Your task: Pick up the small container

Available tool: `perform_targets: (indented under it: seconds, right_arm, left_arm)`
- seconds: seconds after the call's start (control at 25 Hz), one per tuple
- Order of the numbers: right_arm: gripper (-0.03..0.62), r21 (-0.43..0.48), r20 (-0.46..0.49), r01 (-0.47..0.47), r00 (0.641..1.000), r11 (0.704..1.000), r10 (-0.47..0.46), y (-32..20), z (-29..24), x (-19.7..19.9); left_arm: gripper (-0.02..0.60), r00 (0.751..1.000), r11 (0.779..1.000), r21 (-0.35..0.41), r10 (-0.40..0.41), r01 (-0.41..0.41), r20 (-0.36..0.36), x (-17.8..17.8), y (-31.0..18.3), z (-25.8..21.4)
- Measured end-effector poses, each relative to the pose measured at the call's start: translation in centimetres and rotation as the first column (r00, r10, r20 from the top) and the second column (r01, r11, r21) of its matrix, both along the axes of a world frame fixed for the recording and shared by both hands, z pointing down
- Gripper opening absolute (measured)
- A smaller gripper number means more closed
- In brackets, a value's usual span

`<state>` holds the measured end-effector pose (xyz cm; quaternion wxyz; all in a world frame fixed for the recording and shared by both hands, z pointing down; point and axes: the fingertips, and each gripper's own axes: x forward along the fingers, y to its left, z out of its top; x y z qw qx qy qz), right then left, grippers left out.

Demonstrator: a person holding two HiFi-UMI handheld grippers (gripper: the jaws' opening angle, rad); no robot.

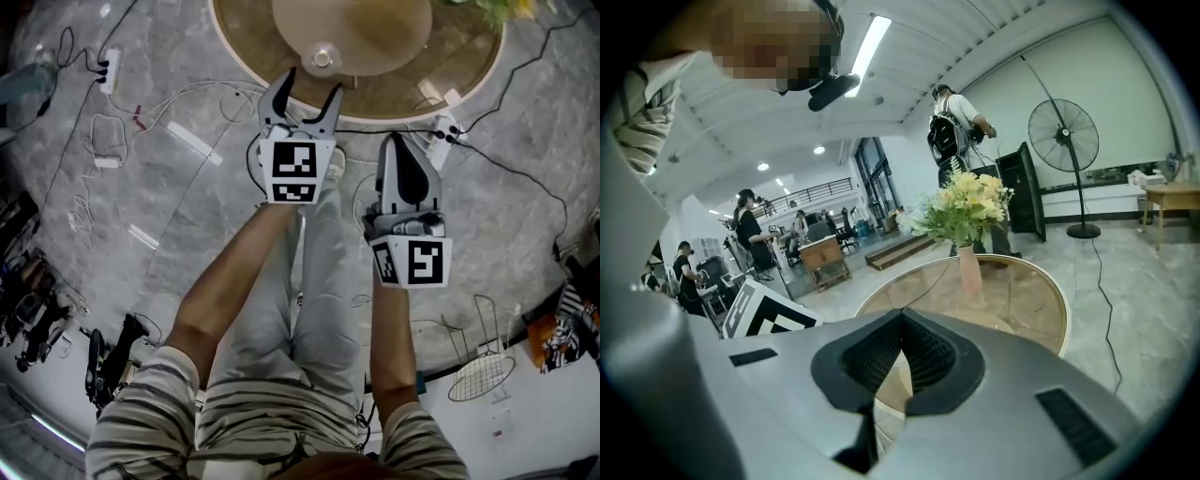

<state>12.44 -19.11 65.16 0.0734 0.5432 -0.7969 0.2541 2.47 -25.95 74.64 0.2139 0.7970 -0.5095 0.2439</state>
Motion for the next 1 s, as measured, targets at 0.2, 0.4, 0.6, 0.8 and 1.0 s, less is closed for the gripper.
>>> perform_targets:
  seconds: [0.2,0.4,0.6,0.8,1.0]
  right_arm:
    - [0.008,-0.018,-0.008,0.005,1.0,1.0,-0.005,-0.1,1.0,0.3]
    - [0.008,-0.032,-0.006,-0.005,1.0,0.999,0.005,-0.3,2.0,0.5]
    - [0.008,-0.041,-0.004,-0.001,1.0,0.999,0.001,-0.2,2.4,0.5]
    - [0.008,-0.046,-0.006,-0.001,1.0,0.999,0.0,-0.1,2.9,0.7]
    - [0.008,-0.054,-0.016,-0.009,1.0,0.998,0.008,0.1,3.4,1.6]
  left_arm:
    - [0.332,0.999,1.0,0.0,0.01,-0.01,0.041,0.1,-1.4,2.0]
    - [0.359,0.998,1.0,0.009,0.013,-0.014,0.054,0.5,-2.5,3.8]
    - [0.366,0.998,1.0,0.017,0.02,-0.021,0.056,1.1,-3.5,4.7]
    - [0.365,0.997,0.999,0.024,0.025,-0.026,0.07,1.3,-4.3,5.8]
    - [0.361,0.996,1.0,0.025,0.014,-0.016,0.092,1.3,-5.3,6.6]
